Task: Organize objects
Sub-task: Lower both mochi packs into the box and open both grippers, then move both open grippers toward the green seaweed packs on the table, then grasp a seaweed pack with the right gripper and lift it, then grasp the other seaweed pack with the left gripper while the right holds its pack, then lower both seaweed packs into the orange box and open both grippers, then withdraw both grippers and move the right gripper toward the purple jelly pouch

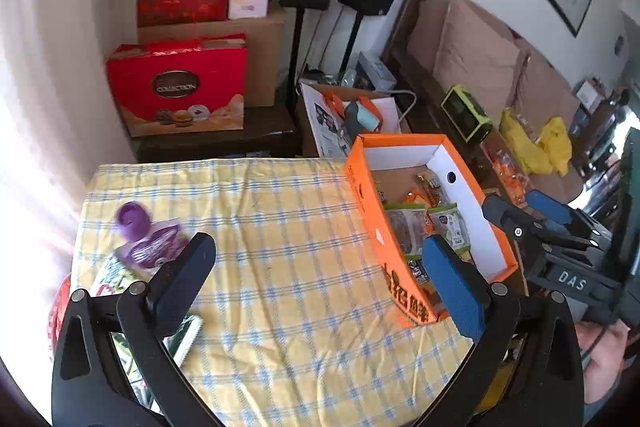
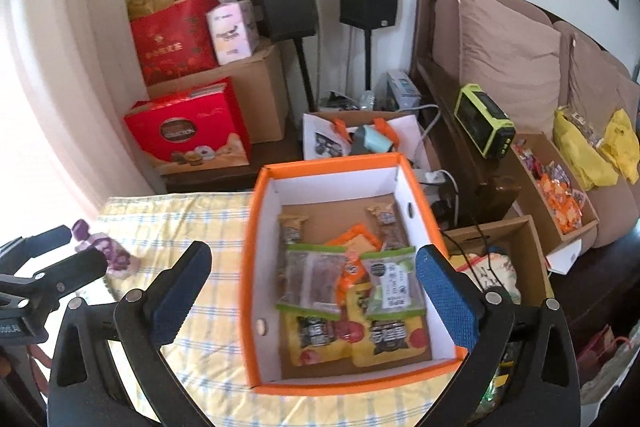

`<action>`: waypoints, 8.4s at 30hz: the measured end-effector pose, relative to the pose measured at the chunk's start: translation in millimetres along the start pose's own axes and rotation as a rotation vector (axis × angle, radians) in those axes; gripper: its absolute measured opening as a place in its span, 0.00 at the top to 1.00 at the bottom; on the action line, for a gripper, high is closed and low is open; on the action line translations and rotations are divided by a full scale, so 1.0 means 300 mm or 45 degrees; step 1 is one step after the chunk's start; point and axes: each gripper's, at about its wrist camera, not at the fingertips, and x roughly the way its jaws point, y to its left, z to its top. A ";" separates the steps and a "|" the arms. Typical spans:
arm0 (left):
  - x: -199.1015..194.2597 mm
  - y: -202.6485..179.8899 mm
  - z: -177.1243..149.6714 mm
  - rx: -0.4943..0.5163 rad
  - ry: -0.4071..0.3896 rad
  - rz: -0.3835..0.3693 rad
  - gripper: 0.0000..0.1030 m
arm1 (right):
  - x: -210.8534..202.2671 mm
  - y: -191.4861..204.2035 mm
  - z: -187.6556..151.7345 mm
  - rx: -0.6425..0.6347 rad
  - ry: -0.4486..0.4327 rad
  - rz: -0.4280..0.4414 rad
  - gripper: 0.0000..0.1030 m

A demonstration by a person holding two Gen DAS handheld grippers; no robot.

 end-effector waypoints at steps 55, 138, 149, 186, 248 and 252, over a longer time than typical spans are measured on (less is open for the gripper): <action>-0.131 0.824 -0.556 -0.623 0.122 0.090 0.09 | 0.322 0.766 -0.317 -0.444 0.297 0.561 0.14; 0.262 0.728 -0.458 -0.408 0.347 0.397 0.29 | 0.157 0.573 -0.379 -0.459 0.250 0.516 0.31; 0.115 0.625 -0.411 -0.315 0.180 0.202 0.31 | 0.094 0.451 -0.348 -0.354 0.186 0.466 0.31; 0.314 -0.291 -0.026 0.041 0.247 -0.164 0.30 | 0.061 -0.200 -0.185 0.007 0.071 0.107 0.30; 0.040 0.268 -0.044 -0.062 -0.011 0.155 0.00 | 0.095 0.214 -0.100 -0.217 0.035 0.190 0.00; 0.019 0.369 -0.035 -0.103 -0.048 0.196 0.00 | 0.122 0.286 -0.100 -0.254 0.039 0.237 0.00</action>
